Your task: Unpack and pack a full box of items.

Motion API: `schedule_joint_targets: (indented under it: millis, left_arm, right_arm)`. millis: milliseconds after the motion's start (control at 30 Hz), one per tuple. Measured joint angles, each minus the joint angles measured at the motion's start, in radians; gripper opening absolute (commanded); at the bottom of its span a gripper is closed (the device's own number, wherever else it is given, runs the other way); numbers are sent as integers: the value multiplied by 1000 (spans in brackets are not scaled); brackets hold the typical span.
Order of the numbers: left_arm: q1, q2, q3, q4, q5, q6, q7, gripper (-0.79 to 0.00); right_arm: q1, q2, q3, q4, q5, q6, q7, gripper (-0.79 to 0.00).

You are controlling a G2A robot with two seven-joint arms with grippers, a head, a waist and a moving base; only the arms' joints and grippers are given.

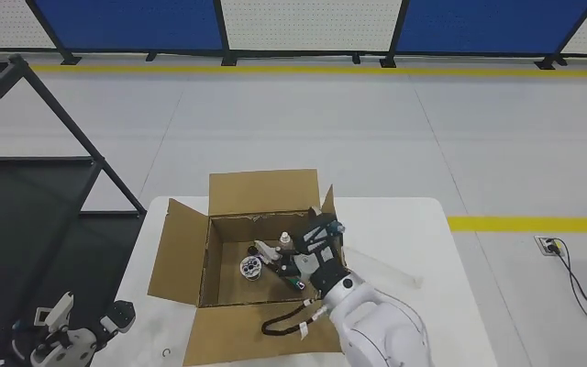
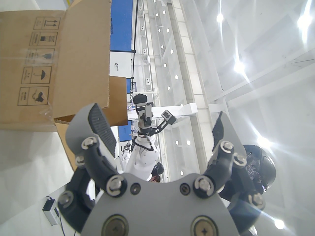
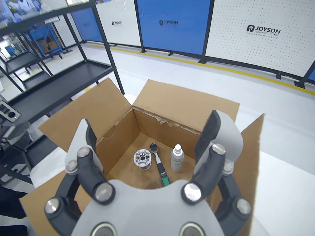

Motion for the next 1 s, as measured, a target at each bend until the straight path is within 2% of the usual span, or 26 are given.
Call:
schedule_joint_targets:
  millis: [267, 367, 767, 867, 1000]
  left_arm:
    - [0, 0, 0, 0, 0, 0, 0, 0]
    - [0, 0, 0, 0, 0, 0, 0, 0]
    - [-12, 0, 8, -1, -4, 24, 25, 0]
    - [-35, 2, 9, 4, 9, 45, 42, 0]
    - [-75, 9, 11, 13, 59, 79, 57, 0]
  right_arm:
    - [-29, 17, 200, -33, 270, -46, 74, 0]
    - [-25, 22, 270, -9, 349, 4, 137, 0]
    - [-31, 22, 270, -6, 358, 2, 130, 0]
    - [-40, 26, 279, 3, 419, -19, 139, 0]
    - [-33, 31, 312, 9, 541, 0, 211, 0]
